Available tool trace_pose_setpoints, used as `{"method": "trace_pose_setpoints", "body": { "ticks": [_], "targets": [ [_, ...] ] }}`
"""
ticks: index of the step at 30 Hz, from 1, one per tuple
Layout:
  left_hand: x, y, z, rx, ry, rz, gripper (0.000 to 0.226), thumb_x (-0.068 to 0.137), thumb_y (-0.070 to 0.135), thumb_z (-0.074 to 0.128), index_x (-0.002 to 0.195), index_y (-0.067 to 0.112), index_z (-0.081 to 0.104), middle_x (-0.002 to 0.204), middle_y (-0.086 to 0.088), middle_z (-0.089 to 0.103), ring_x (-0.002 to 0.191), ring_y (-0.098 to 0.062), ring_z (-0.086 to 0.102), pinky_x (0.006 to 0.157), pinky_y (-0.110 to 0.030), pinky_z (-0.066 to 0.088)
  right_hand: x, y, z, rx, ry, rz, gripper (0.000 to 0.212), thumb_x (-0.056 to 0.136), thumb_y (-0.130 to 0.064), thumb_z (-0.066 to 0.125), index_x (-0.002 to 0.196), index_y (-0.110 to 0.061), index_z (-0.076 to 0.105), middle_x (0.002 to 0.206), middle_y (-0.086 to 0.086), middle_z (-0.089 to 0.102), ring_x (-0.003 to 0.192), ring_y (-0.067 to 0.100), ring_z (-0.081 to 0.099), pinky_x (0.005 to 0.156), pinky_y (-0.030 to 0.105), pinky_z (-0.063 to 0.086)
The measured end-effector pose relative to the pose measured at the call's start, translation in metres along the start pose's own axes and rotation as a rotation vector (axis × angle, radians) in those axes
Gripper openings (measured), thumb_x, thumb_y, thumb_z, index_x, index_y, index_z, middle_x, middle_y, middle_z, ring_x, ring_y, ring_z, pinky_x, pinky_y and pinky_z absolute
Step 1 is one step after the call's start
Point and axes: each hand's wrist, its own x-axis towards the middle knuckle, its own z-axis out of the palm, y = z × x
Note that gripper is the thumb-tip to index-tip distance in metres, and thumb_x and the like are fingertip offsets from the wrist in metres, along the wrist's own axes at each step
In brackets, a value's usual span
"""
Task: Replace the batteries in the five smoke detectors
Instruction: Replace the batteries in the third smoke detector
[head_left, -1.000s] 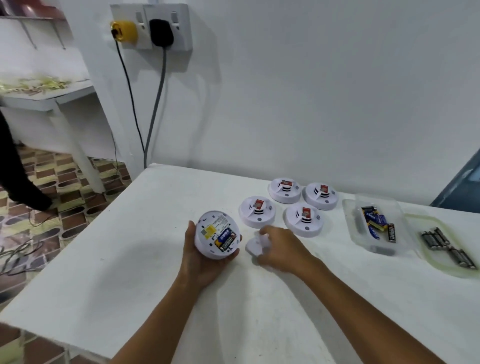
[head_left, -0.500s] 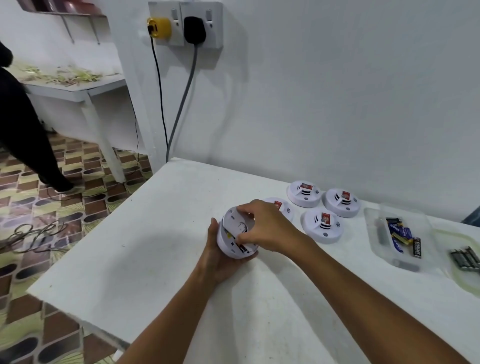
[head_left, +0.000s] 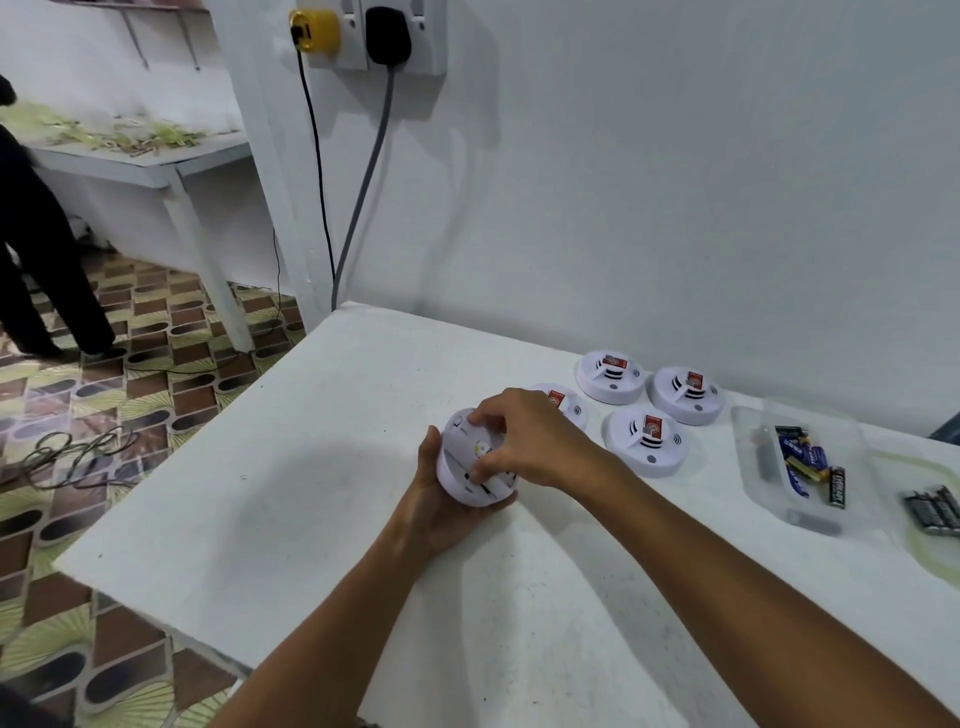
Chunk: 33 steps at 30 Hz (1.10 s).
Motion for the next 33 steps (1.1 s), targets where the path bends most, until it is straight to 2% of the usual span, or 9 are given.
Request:
{"method": "trace_pose_setpoints", "body": {
  "ticks": [3, 7, 10, 11, 15, 20, 24, 28, 33],
  "targets": [
    [-0.002, -0.001, 0.002, -0.001, 0.0, 0.008, 0.077, 0.04, 0.051, 0.093, 0.105, 0.014, 0.076, 0.115, -0.014, 0.069, 0.101, -0.028, 0.069, 0.083, -0.045, 0.057, 0.003, -0.001, -0.003, -0.011, -0.034, 0.003, 0.056, 0.059, -0.023, 0.088, 0.11, -0.015, 0.064, 0.092, -0.003, 0.058, 0.084, 0.016, 0.056, 0.065, 0.027, 0.046],
    [-0.004, -0.002, 0.0, -0.012, -0.008, -0.018, 0.073, 0.049, 0.05, 0.091, 0.11, 0.013, 0.074, 0.119, -0.014, 0.067, 0.106, -0.029, 0.067, 0.085, -0.046, 0.056, 0.006, 0.001, -0.004, -0.026, -0.054, 0.03, 0.057, 0.053, -0.027, 0.09, 0.1, -0.017, 0.06, 0.094, 0.002, 0.061, 0.084, 0.02, 0.06, 0.068, 0.036, 0.053],
    [-0.004, -0.003, -0.006, -0.006, -0.064, -0.016, 0.068, 0.078, 0.052, 0.071, 0.131, 0.012, 0.059, 0.132, -0.014, 0.06, 0.122, -0.029, 0.057, 0.102, -0.046, 0.046, 0.005, 0.003, -0.004, -0.005, -0.044, 0.04, 0.058, 0.051, -0.029, 0.091, 0.1, -0.019, 0.06, 0.089, 0.001, 0.062, 0.081, 0.019, 0.061, 0.067, 0.036, 0.053],
    [-0.004, -0.003, -0.006, 0.003, -0.072, -0.022, 0.073, 0.078, 0.052, 0.07, 0.136, 0.012, 0.052, 0.131, -0.013, 0.06, 0.122, -0.028, 0.057, 0.103, -0.045, 0.045, 0.004, 0.004, -0.004, 0.004, -0.043, 0.043, 0.058, 0.052, -0.03, 0.091, 0.1, -0.019, 0.06, 0.088, 0.001, 0.062, 0.081, 0.019, 0.061, 0.066, 0.035, 0.053],
    [-0.006, -0.003, 0.0, 0.022, 0.008, -0.04, 0.1, 0.043, 0.053, 0.091, 0.125, 0.011, 0.05, 0.113, -0.013, 0.069, 0.1, -0.027, 0.069, 0.086, -0.044, 0.056, 0.002, 0.006, -0.002, 0.038, -0.043, 0.048, 0.058, 0.055, -0.031, 0.089, 0.102, -0.021, 0.057, 0.086, 0.002, 0.063, 0.079, 0.02, 0.062, 0.066, 0.036, 0.052],
    [-0.003, -0.003, 0.001, -0.035, 0.045, -0.043, 0.109, 0.038, 0.054, 0.092, 0.128, 0.011, 0.049, 0.116, -0.012, 0.068, 0.099, -0.028, 0.069, 0.078, -0.044, 0.057, -0.003, 0.011, 0.009, 0.103, 0.031, 0.058, 0.055, 0.062, -0.032, 0.086, 0.11, -0.025, 0.059, 0.089, 0.001, 0.064, 0.077, 0.017, 0.059, 0.069, 0.033, 0.05],
    [-0.004, -0.002, 0.004, -0.053, 0.048, -0.058, 0.103, 0.033, 0.051, 0.094, 0.121, 0.013, 0.057, 0.115, -0.011, 0.07, 0.098, -0.027, 0.07, 0.077, -0.045, 0.058, -0.008, 0.012, 0.014, 0.138, 0.081, 0.078, 0.056, 0.065, -0.031, 0.084, 0.117, -0.026, 0.063, 0.091, -0.008, 0.059, 0.077, 0.011, 0.056, 0.071, 0.026, 0.048],
    [-0.006, -0.001, 0.007, -0.016, 0.015, -0.042, 0.078, 0.037, 0.051, 0.094, 0.104, 0.015, 0.076, 0.114, -0.009, 0.07, 0.099, -0.024, 0.07, 0.082, -0.043, 0.058, -0.011, 0.013, 0.019, 0.179, 0.086, 0.105, 0.061, 0.068, -0.03, 0.082, 0.124, -0.021, 0.062, 0.1, -0.01, 0.06, 0.082, 0.007, 0.054, 0.073, 0.019, 0.042],
    [-0.008, 0.0, 0.008, 0.131, -0.032, -0.073, 0.075, 0.047, 0.055, 0.09, 0.109, 0.015, 0.074, 0.121, -0.012, 0.067, 0.107, -0.025, 0.067, 0.087, -0.042, 0.056, -0.027, 0.02, 0.018, 0.265, 0.11, 0.123, 0.063, 0.072, -0.027, 0.08, 0.131, -0.019, 0.058, 0.116, -0.004, 0.062, 0.093, 0.008, 0.056, 0.073, 0.013, 0.043]
  ]
}}
